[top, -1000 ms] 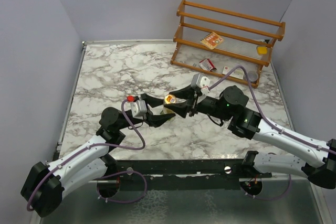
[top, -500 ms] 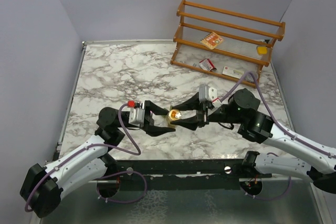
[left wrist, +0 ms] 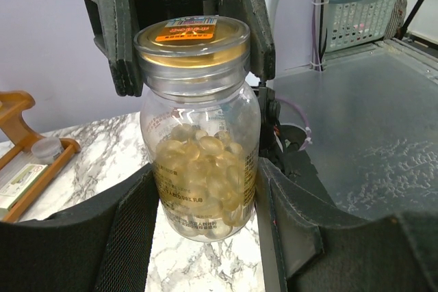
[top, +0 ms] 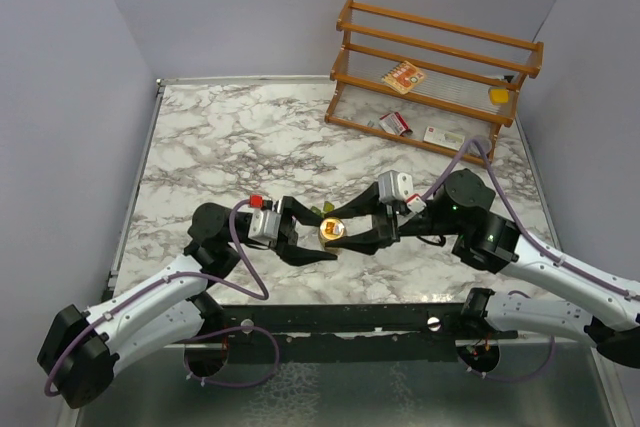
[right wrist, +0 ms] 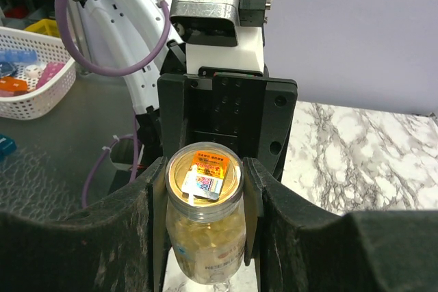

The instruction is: Sort the pills into containers

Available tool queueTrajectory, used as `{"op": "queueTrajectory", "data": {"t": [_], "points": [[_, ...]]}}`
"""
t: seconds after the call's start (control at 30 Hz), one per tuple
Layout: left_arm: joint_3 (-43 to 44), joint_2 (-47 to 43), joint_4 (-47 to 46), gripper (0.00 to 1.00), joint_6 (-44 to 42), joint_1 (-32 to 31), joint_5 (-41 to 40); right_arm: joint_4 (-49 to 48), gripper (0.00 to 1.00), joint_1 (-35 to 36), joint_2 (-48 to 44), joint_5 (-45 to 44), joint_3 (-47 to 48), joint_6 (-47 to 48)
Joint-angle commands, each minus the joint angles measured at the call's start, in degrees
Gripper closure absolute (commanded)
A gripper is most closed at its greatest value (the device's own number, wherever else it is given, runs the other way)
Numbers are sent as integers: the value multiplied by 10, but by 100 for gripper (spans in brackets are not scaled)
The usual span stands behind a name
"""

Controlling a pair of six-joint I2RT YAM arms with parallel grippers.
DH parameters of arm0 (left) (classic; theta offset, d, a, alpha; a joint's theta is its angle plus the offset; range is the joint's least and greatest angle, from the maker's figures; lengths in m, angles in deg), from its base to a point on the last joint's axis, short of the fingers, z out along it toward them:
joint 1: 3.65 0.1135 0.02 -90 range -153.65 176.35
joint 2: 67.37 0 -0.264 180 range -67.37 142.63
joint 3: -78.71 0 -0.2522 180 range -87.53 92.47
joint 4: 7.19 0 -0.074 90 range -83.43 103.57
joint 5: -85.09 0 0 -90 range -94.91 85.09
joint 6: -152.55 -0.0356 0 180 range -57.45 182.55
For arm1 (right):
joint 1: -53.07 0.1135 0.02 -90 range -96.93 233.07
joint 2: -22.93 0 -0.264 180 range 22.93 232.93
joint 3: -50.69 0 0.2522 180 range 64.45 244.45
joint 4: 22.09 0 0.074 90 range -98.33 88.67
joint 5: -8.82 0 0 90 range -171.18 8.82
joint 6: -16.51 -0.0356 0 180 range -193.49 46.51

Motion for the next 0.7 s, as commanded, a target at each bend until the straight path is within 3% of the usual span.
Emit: {"op": "queueTrajectory", "data": {"t": [0.0, 0.13, 0.3, 0.37, 0.67], "points": [[15, -5, -45, 100, -18, -20, 90, -25, 97, -14, 14, -62, 14, 16], [14, 0, -46, 100, -20, -20, 86, -21, 83, -14, 16, -76, 15, 15], [16, 4, -46, 100, -20, -20, 81, -20, 73, -14, 14, -84, 13, 14], [17, 5, -45, 100, -19, -20, 79, -19, 63, -14, 13, -84, 12, 15], [15, 8, -45, 100, -22, -20, 70, -16, 44, -14, 14, -94, 11, 14]]}}
